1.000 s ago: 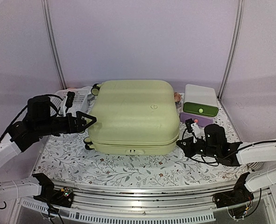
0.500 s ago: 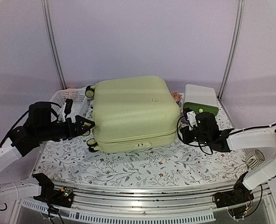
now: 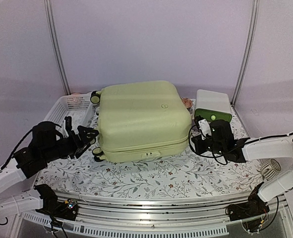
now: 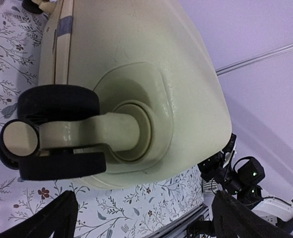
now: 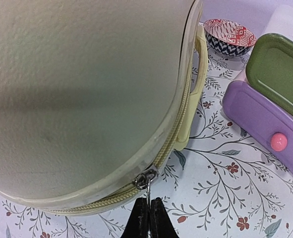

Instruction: Open, take out, and arrange the luggage

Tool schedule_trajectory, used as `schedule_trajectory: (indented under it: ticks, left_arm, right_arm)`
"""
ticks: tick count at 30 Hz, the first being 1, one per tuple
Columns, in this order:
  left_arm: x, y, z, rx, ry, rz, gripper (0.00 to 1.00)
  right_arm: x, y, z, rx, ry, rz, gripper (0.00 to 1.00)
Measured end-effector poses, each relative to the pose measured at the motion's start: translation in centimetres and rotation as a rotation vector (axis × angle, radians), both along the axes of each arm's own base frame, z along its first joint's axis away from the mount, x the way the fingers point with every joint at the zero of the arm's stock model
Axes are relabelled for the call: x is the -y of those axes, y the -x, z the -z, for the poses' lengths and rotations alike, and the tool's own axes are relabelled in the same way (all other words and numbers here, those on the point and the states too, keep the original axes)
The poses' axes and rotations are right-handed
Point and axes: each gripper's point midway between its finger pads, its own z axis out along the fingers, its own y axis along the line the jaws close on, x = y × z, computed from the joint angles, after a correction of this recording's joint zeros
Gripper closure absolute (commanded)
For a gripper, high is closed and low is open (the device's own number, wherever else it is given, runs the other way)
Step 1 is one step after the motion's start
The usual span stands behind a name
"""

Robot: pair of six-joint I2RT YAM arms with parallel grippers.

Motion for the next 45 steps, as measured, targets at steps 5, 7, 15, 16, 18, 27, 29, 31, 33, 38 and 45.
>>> schedule_trajectory:
  ticks: [5, 7, 15, 16, 18, 27, 29, 31, 33, 38, 45]
  left_arm:
    - [-0.8, -2.1, 1.1, -0.086, 0.045, -0.151, 0.09]
    - [-1.7, -2.7, 2.2, -0.161, 0.07, -0.248, 0.08]
    - [-4.1, -4.3, 1.7, -0.319, 0.183, -0.533, 0.02]
    - [-4.2, -4.5, 1.2, -0.312, 0.195, -0.553, 0.02]
    - [-4.8, -5.0, 0.9, -0.309, 0.21, -0.589, 0.02]
    - [-3.8, -6.3, 2.6, -0.435, 0.317, -0.616, 0.04]
    - [-3.7, -6.8, 2.8, -0.451, 0.337, -0.615, 0.09]
    - [-3.7, -7.5, 3.1, -0.46, 0.36, -0.62, 0.15]
    - [-3.8, -8.0, 3.3, -0.462, 0.386, -0.624, 0.2]
    - [-4.2, -9.2, 3.1, -0.455, 0.436, -0.635, 0.4]
    - [-5.1, -9.7, 3.3, -0.459, 0.456, -0.668, 0.86]
  right_arm:
    - [0.0, 0.3, -0.2, 0.005, -0.002, -0.013, 0.97]
    - [0.0, 0.3, -0.1, 0.005, 0.0, -0.017, 0.97]
    - [0.0, 0.3, -0.1, 0.007, 0.003, -0.021, 0.97]
    - [0.1, 0.3, -0.1, 0.007, 0.002, -0.021, 0.97]
    - [0.0, 0.3, -0.1, 0.006, 0.002, -0.023, 0.97]
    - [0.1, 0.4, 0.0, 0.01, 0.007, -0.029, 0.97]
    - [0.1, 0.4, 0.0, 0.011, 0.007, -0.03, 0.97]
    - [0.0, 0.4, 0.0, 0.013, 0.008, -0.033, 0.97]
    - [0.0, 0.4, -0.1, 0.013, 0.007, -0.034, 0.97]
    - [0.0, 0.4, -0.1, 0.013, 0.006, -0.037, 0.97]
    - [-0.1, 0.4, -0.1, 0.016, 0.007, -0.041, 0.97]
